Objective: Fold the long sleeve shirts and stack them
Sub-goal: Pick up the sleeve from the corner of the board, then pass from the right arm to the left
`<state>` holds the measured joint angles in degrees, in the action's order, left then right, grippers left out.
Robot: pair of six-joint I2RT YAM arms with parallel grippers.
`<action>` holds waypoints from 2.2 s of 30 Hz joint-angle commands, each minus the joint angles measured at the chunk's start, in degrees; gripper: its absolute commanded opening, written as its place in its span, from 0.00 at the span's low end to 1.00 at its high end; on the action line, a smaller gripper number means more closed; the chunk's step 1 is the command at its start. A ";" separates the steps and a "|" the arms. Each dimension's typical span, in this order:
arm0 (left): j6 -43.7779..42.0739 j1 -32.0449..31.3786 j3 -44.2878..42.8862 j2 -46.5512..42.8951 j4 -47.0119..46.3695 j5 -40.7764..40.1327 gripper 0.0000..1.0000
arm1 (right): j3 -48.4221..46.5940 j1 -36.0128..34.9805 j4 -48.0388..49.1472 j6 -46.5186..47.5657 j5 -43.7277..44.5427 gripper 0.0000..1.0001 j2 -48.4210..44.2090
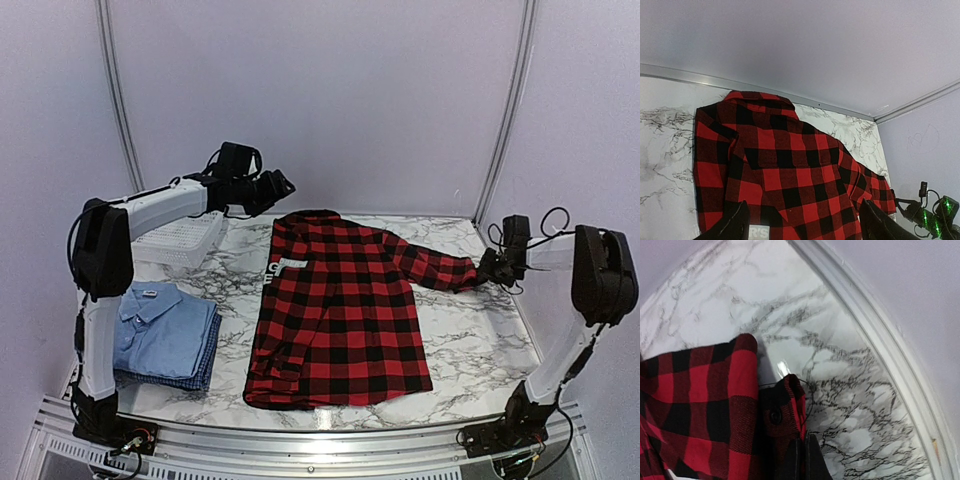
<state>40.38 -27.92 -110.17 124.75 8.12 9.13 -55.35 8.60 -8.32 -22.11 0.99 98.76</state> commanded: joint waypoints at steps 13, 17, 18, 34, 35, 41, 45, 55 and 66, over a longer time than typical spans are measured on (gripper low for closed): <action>4.58 -1.06 10.52 -10.18 -2.42 5.87 0.77 | -17.63 -12.00 -4.43 9.65 0.73 0.00 -11.93; 5.05 -2.10 13.97 -11.87 -2.80 8.92 0.77 | -18.35 -23.12 -1.92 9.44 -3.79 0.00 -9.92; 5.06 -2.54 15.17 -12.35 -2.91 9.69 0.77 | -18.50 -25.86 -1.10 9.45 -4.55 0.00 -8.96; 18.92 -9.87 28.96 -10.67 -19.08 18.73 0.77 | -12.88 -39.78 18.92 2.06 -21.75 0.00 5.05; 19.72 -10.21 28.24 -9.96 -19.41 18.81 0.77 | -12.85 -40.24 19.14 2.21 -22.50 0.00 5.57; 23.20 -11.17 24.15 -5.66 -19.44 17.83 0.77 | -10.91 -42.29 20.56 4.20 -22.83 0.00 6.30; 25.06 -11.28 22.36 -2.75 -19.41 17.70 0.77 | -10.17 -42.78 20.44 5.41 -22.72 0.00 6.50; 26.33 -11.63 17.77 1.64 -19.28 16.46 0.68 | -10.55 -44.51 18.51 8.11 -22.37 0.00 7.65; 24.42 -12.28 14.34 4.62 -13.54 14.48 0.41 | -11.70 -45.03 17.40 8.80 -21.83 0.00 8.38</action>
<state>66.48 -39.68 -93.49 127.09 -9.43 25.04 -65.28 -35.79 9.30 -14.39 -20.93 106.63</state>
